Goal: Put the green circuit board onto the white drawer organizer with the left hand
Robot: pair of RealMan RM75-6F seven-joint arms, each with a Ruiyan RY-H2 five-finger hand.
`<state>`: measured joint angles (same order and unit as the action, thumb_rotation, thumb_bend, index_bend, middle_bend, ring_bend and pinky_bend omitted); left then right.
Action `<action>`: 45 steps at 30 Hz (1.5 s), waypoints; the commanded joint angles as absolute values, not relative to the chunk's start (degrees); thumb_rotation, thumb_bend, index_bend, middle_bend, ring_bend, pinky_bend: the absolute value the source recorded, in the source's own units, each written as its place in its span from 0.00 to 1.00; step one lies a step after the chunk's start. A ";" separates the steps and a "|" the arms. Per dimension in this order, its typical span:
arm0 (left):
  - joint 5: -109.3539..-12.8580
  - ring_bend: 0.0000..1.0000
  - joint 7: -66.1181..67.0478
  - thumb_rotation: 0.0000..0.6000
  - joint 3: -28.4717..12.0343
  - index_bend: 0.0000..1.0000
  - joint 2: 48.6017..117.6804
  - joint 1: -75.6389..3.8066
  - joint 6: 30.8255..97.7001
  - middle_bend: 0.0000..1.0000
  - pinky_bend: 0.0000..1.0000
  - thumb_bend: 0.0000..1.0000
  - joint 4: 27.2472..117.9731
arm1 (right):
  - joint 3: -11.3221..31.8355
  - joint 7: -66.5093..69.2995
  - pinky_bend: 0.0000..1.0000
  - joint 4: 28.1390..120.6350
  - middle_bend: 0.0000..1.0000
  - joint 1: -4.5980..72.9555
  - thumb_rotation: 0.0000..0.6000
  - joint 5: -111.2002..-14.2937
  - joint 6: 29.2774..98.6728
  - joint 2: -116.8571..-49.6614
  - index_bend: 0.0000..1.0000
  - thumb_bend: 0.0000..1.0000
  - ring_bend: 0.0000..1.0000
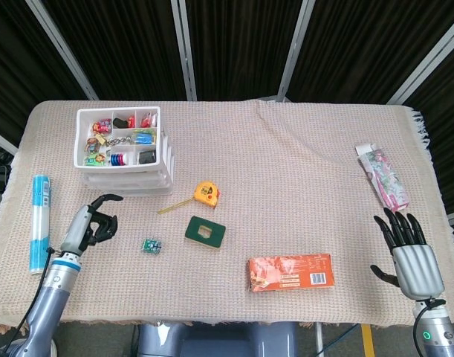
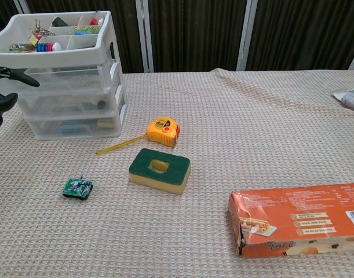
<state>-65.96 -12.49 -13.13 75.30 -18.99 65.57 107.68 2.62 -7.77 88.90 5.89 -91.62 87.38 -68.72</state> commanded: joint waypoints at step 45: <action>-42.70 0.92 34.53 1.00 -15.83 0.39 72.95 -31.66 69.30 0.97 0.69 0.61 107.23 | 2.69 -7.60 0.00 89.10 0.00 5.90 1.00 -91.29 87.07 -68.61 0.10 0.01 0.00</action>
